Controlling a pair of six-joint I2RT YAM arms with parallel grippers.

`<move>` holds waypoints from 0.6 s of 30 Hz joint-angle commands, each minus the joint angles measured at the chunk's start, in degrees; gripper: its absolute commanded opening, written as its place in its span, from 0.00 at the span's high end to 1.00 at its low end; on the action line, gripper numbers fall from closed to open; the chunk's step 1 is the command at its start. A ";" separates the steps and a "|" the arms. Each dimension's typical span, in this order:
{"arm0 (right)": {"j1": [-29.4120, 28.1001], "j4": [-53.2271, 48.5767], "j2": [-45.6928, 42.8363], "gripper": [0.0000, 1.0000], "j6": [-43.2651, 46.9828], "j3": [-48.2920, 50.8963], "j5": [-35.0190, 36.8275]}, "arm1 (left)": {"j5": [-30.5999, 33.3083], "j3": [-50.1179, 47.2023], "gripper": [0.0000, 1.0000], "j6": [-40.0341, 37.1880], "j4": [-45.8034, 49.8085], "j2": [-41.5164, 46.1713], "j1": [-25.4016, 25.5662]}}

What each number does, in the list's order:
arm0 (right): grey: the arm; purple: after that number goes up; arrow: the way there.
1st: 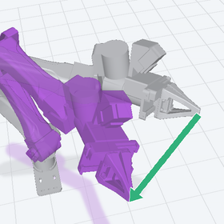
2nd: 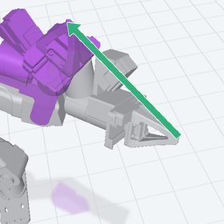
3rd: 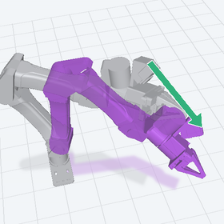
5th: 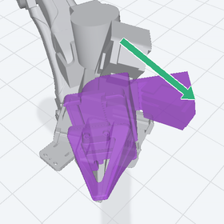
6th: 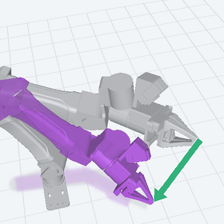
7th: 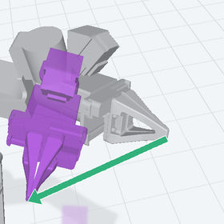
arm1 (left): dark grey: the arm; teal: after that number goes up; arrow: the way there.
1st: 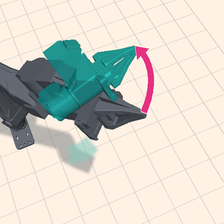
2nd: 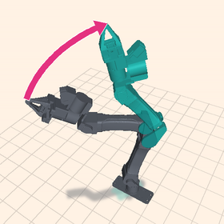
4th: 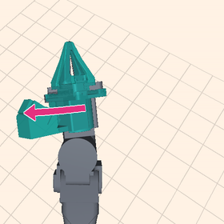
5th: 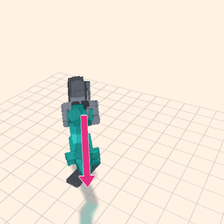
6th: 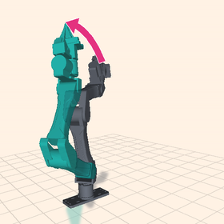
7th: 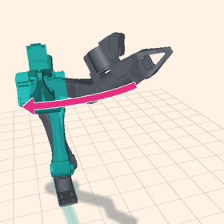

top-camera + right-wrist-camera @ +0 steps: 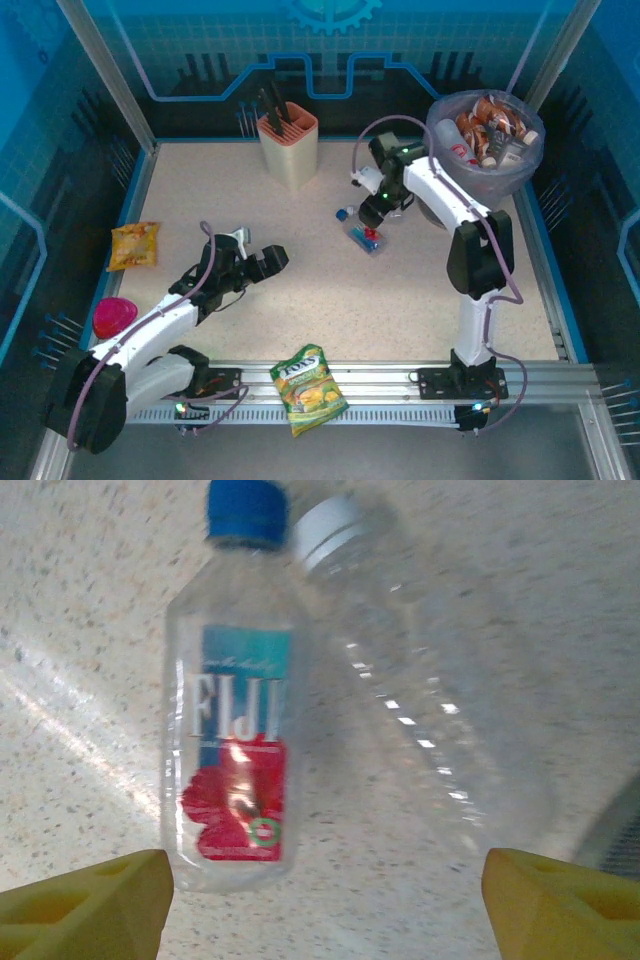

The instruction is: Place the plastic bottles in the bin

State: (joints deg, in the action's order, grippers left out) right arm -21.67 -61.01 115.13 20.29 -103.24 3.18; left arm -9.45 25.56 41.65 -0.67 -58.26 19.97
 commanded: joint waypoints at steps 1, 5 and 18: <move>-1.54 0.07 1.34 0.18 -2.18 1.80 -3.21 | -0.92 0.65 0.01 -1.31 0.49 0.16 -0.63; -3.14 2.72 2.51 0.18 -3.85 4.63 -5.11 | -0.93 0.54 0.01 -1.13 0.36 0.25 -0.59; -6.10 10.28 6.62 0.26 -7.38 7.06 3.13 | -0.66 0.21 0.01 -1.13 1.01 1.42 -0.63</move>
State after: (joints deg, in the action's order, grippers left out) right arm -27.16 -52.62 121.08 14.26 -97.06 4.97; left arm -9.47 25.56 41.65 -0.51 -58.11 19.97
